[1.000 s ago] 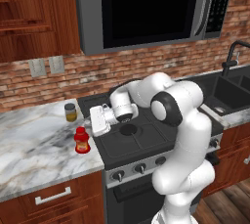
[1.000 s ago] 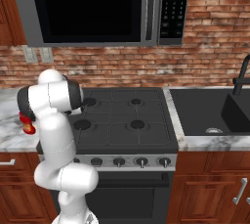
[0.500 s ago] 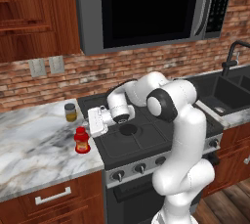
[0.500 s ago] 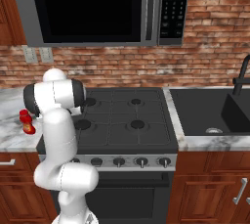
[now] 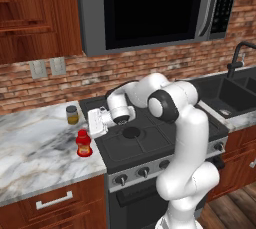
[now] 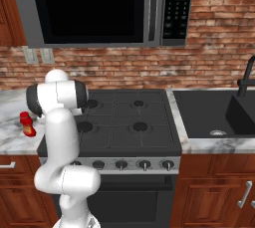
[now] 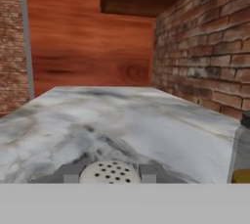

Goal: Collect the turmeric, ketchup, and shaker from the cabinet and place them next to the stove.

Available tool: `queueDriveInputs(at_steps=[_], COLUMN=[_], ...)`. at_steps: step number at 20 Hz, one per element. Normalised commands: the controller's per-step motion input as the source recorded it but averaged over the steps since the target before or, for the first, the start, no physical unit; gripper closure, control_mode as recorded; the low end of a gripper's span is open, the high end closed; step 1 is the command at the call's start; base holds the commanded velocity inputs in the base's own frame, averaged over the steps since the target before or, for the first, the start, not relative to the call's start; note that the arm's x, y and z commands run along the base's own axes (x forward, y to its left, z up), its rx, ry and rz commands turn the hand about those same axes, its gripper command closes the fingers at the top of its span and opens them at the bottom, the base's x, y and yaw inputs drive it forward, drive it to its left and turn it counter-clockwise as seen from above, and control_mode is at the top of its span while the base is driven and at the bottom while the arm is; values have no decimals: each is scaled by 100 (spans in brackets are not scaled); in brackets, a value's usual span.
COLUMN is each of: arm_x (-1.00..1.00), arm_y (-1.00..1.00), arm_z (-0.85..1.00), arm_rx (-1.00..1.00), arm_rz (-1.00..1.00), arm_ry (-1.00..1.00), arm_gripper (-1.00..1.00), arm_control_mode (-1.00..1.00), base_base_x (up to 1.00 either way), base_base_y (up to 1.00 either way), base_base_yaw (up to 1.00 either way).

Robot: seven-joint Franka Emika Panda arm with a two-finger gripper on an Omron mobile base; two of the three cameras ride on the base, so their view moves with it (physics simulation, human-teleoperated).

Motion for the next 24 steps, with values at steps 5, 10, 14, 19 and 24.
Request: queueDriveInputs(at_steps=[5, 10, 14, 19, 24], arm_x=[3, 0, 0, -2, -2], arm_y=[4, -8, -14, -20, -22], arm_z=[-20, -3, 0, 1, 20], arm_rx=[0, 0, 0, 0, 0], arm_rz=[0, 0, -1, -2, -4], arm_ry=[0, 0, 0, 0, 0], arm_gripper=[-100, -100, -100, -100, -100], arm_control_mode=[-100, -100, -100, -100, -100], base_base_x=[0, 0, 0, 0, 0], base_base_y=[0, 0, 0, 0, 0], base_base_yaw=[0, 0, 0, 0, 0])
